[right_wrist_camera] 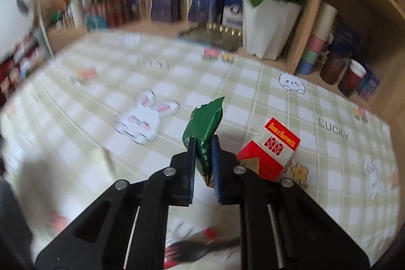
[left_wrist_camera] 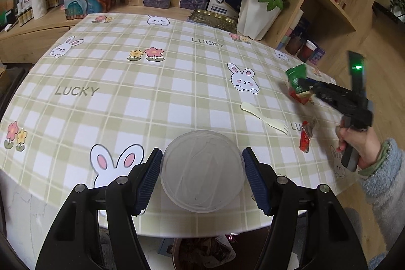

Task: Collect trash
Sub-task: 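Grasp the green snack packet with the right gripper while the left holds the lid, then lower the clear lid into the bin and open the left gripper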

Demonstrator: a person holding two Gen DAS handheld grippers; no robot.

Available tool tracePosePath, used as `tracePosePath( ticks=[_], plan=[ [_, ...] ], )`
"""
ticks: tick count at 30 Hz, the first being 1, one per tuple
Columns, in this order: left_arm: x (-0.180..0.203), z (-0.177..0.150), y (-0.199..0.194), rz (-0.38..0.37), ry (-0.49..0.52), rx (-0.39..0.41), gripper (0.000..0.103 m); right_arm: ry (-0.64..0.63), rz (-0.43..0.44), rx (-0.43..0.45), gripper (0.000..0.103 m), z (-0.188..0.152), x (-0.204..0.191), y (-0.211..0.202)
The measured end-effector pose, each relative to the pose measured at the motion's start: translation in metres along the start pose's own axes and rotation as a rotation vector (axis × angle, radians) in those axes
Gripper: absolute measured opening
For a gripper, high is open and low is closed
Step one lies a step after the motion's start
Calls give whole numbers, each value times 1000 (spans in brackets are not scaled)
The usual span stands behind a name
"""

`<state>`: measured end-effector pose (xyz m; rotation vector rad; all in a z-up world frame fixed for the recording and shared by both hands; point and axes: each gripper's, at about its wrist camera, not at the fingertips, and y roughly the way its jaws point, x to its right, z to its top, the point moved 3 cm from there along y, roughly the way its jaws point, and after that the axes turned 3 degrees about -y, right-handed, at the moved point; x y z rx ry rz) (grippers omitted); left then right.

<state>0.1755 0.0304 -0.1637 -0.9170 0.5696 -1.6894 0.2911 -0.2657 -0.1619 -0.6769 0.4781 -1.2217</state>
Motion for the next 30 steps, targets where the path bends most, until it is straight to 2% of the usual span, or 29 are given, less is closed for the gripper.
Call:
tracePosePath(
  ticks=[7,13,20,30],
  plan=[
    [11,-17,-20,-29,30,0,64,199,94,135,15,-30,-6,-83],
    [29,-43,-40,-63,84,-5,64,282,125,164,15,-75,-26,-131],
    [51,-84,-55,-89,151,-40,64,271,123,198,15,-121,-57,-175],
    [65,-129,-52,-87,199,-114,64,237,137,179,15,-157,-76,-204]
  ],
)
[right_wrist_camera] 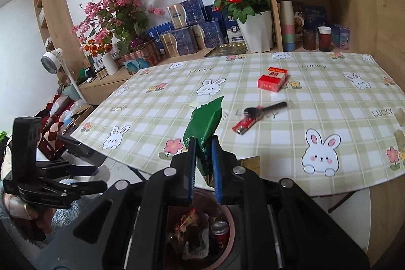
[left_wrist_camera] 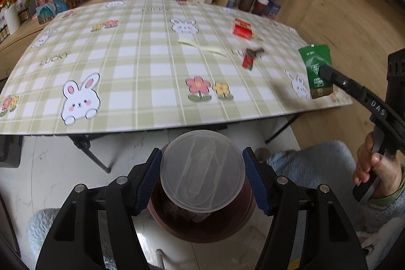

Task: Collect trash
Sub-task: 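Lower the clear lid into the bin and open the left gripper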

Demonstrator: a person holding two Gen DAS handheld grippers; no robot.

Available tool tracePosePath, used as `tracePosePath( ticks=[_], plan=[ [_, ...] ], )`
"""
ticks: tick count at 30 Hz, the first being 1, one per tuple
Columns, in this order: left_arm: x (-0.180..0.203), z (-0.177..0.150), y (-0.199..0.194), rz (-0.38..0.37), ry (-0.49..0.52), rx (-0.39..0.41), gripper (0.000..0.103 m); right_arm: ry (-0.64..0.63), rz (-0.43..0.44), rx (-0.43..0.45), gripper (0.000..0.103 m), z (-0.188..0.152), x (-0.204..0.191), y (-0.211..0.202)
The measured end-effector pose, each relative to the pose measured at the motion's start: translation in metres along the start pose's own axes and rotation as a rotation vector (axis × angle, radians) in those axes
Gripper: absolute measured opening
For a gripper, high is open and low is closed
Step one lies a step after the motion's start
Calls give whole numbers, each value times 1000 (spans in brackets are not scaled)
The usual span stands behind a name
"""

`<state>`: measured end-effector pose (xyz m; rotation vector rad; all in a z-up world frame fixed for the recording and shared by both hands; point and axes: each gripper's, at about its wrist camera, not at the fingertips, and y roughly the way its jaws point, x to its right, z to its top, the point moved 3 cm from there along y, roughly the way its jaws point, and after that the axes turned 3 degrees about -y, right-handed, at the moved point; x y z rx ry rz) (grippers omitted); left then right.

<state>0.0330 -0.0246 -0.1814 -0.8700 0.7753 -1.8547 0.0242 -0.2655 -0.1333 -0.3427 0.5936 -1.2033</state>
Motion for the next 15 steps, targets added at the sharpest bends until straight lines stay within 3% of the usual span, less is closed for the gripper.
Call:
tracePosePath(
  ticks=[15],
  plan=[
    [16,-11,13,-3,44,-57,65,17,4,-4,15,-12,2,-15]
  ],
)
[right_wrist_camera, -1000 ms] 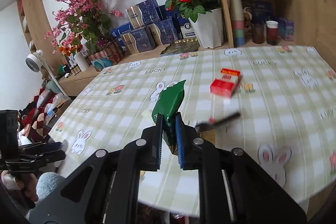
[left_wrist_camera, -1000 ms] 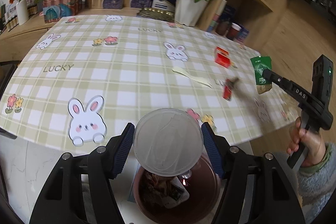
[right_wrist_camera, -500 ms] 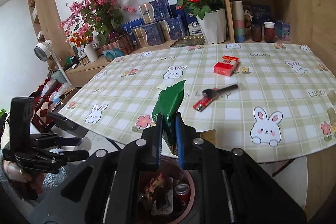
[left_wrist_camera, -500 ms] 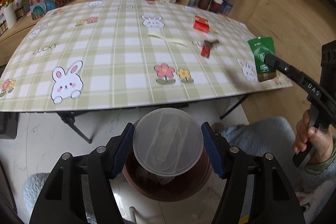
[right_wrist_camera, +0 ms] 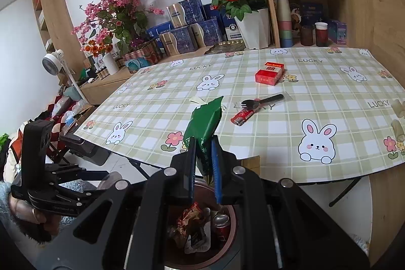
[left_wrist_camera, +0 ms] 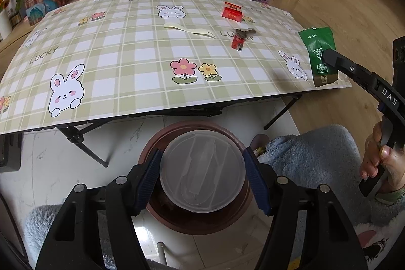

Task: Collect trash
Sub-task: 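Lower the clear lid into the bin and open the left gripper, then lower the green snack packet into the bin and open the right gripper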

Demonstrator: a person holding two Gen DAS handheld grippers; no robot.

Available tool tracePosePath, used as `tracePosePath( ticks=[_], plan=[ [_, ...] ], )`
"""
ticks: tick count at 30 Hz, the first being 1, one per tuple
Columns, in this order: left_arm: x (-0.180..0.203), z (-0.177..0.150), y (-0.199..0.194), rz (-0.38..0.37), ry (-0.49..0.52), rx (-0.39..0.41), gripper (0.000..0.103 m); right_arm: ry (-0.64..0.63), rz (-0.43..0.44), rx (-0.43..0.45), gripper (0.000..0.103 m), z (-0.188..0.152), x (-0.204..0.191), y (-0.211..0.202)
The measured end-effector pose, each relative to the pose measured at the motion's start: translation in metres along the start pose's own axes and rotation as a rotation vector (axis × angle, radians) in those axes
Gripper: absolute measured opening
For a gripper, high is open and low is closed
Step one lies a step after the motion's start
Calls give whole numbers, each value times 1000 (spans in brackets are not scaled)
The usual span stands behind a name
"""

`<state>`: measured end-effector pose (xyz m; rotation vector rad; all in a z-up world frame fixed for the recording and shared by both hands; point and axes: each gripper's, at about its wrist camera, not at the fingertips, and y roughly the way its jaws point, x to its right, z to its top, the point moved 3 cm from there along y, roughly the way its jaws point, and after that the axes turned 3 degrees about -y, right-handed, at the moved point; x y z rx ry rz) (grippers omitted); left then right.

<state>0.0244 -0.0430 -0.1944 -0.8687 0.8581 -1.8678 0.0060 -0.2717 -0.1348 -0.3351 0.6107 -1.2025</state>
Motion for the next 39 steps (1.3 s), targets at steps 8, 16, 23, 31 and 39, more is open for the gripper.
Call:
tracePosePath(
  ticks=[8,16,23,31,39],
  plan=[
    [-2,1,-8,38,-5,49,84,1,6,-26,15,-3,-3,6],
    [-36,8,-46,174,-146,189,97,14,25,-87,15,-19,-13,22],
    [-80,0,-65,265,-298,234,97,-16,69,-180,15,-40,-39,44],
    [-107,-17,-70,290,-392,233,97,-101,106,-297,15,-67,-76,64],
    [-112,-24,-63,274,-418,219,97,-123,108,-367,16,-81,-86,75]
  ],
)
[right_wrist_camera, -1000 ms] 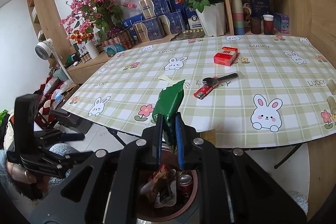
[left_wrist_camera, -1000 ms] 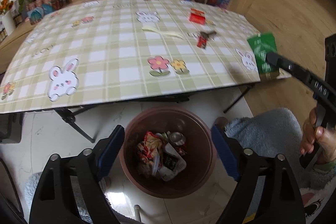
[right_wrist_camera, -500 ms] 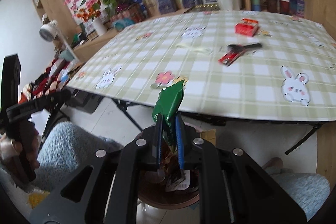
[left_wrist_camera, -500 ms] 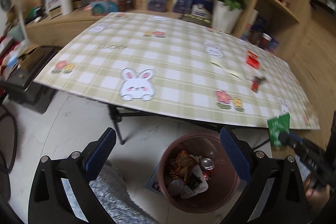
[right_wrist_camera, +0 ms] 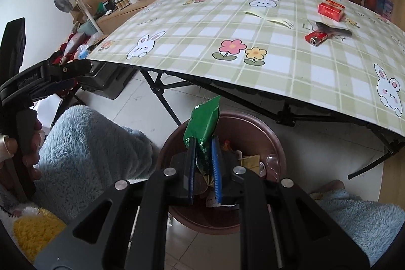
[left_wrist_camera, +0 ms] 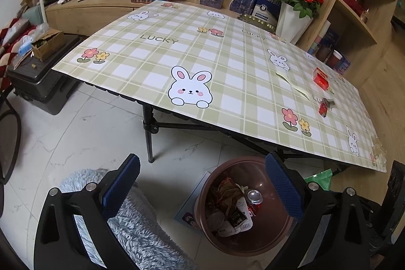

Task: Collect trash
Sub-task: 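Lower the green snack packet into the bin and open the right gripper, then reach to the white plastic fork and grasp it with the left gripper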

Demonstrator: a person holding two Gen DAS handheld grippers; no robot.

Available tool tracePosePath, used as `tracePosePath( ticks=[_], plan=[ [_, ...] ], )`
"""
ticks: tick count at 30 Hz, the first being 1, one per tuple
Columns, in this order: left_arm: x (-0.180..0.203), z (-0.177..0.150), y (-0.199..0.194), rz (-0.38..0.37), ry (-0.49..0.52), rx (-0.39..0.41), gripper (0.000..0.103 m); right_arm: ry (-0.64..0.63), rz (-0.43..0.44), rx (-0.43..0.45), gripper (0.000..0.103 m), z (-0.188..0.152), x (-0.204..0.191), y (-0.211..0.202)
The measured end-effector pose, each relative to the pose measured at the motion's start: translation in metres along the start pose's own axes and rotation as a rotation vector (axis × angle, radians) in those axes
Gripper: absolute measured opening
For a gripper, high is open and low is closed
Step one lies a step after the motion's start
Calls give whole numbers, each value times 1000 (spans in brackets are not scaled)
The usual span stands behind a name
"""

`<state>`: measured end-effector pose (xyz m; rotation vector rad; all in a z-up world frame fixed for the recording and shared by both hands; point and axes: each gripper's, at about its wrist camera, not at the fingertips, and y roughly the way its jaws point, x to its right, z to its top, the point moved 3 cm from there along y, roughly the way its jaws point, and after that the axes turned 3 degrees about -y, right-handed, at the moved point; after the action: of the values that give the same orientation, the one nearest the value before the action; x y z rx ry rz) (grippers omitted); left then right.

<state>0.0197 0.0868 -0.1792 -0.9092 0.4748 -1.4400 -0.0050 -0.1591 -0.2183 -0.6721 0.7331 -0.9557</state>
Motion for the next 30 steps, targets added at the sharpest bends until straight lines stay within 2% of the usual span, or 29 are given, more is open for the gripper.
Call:
tracePosePath(
  ticks=[5,9,12,14,17,19,22,27,30],
  plan=[
    [0,-1,3,-9,-3,-7,97,12,-11,-11,17,-2,3,3],
    [1,-2,4,-8,-2,-11,97,17,-6,-16,23,-2,5,5],
    [2,-2,5,-8,-2,-10,97,8,-2,-11,32,-2,3,5],
    [2,-3,4,-3,1,-4,97,5,-6,-9,51,-2,3,5],
    [4,-4,5,-3,4,-4,97,7,-22,5,71,-1,4,3],
    [3,-4,5,-6,1,-5,97,15,-38,17,79,1,7,1],
    [4,-3,6,-10,0,-9,97,30,-51,29,87,1,12,-2],
    [7,-3,9,-23,5,-24,97,47,-79,47,93,4,20,-5],
    [15,-2,13,-40,20,-49,97,34,-130,71,96,11,29,-10]
  ],
)
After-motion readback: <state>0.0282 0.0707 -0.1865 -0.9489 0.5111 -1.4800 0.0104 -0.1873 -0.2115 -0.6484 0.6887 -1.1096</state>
